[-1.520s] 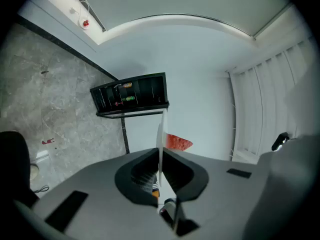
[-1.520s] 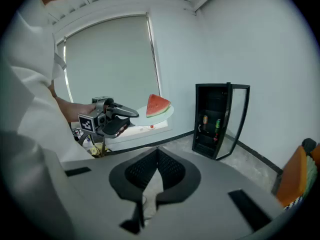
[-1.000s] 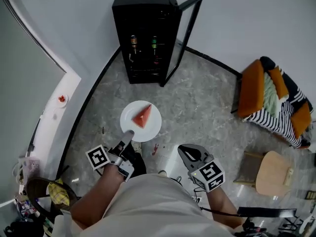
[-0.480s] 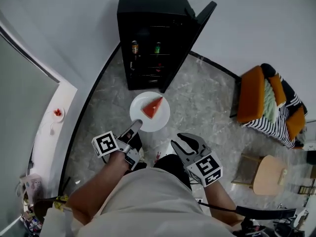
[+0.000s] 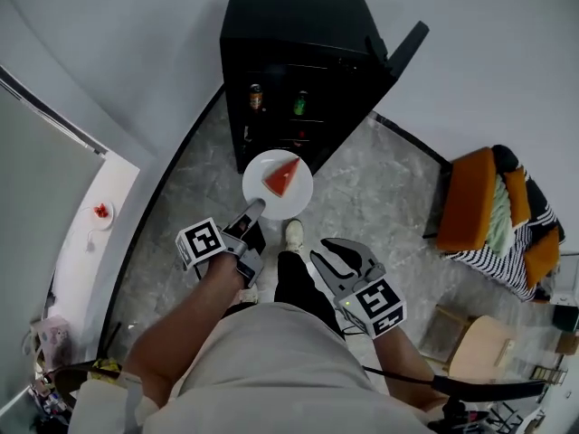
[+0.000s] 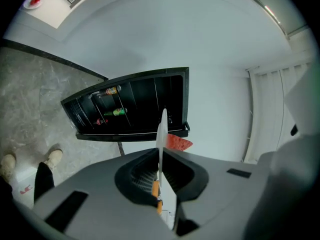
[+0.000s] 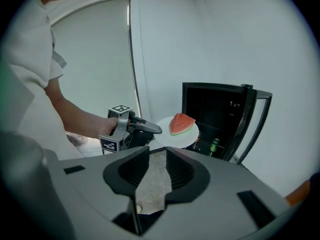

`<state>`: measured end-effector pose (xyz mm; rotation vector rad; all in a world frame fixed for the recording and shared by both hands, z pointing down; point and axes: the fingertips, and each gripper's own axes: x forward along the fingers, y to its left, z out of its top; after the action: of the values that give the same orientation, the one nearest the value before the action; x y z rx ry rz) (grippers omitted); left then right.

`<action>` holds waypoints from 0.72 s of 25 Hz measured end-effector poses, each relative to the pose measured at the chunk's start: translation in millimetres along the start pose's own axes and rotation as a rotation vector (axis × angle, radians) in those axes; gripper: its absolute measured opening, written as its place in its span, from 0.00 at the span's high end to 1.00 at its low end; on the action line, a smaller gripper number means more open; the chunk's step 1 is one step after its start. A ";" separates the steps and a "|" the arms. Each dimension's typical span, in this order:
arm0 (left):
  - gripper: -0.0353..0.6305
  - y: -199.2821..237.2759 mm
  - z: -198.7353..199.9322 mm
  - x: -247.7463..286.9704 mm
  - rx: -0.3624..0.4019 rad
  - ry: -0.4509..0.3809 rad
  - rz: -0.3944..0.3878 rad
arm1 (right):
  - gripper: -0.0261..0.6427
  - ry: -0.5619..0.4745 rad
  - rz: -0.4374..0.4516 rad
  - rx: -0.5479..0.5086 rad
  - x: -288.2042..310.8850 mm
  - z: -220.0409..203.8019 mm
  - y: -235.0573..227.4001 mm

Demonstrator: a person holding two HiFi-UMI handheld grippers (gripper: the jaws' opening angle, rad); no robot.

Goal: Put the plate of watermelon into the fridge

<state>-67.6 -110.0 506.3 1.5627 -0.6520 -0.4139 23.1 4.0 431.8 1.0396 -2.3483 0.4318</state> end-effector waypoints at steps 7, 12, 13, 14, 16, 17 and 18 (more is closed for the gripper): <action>0.91 20.2 50.1 99.8 -0.030 -0.099 0.013 | 0.79 0.024 0.091 -0.072 33.0 32.8 -95.9; 0.91 42.0 81.6 159.0 -0.055 -0.175 0.042 | 0.79 0.067 0.161 -0.112 41.4 40.6 -147.0; 0.91 45.5 86.8 166.3 -0.055 -0.189 0.045 | 0.79 0.072 0.167 -0.124 41.4 41.7 -152.6; 0.91 49.3 92.0 173.8 -0.054 -0.201 0.048 | 0.79 0.077 0.171 -0.132 41.2 42.7 -158.6; 0.91 59.6 104.2 194.1 -0.055 -0.227 0.059 | 0.79 0.089 0.176 -0.140 43.4 43.8 -176.7; 0.91 66.4 111.0 206.7 -0.060 -0.240 0.066 | 0.79 0.096 0.178 -0.141 45.9 43.6 -188.2; 0.91 73.5 117.7 218.9 -0.065 -0.253 0.073 | 0.79 0.103 0.180 -0.141 48.6 42.6 -199.1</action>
<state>16.5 -339.5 592.5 1.4327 -0.8791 -0.5775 131.5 -174.9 440.4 0.7274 -2.3507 0.3714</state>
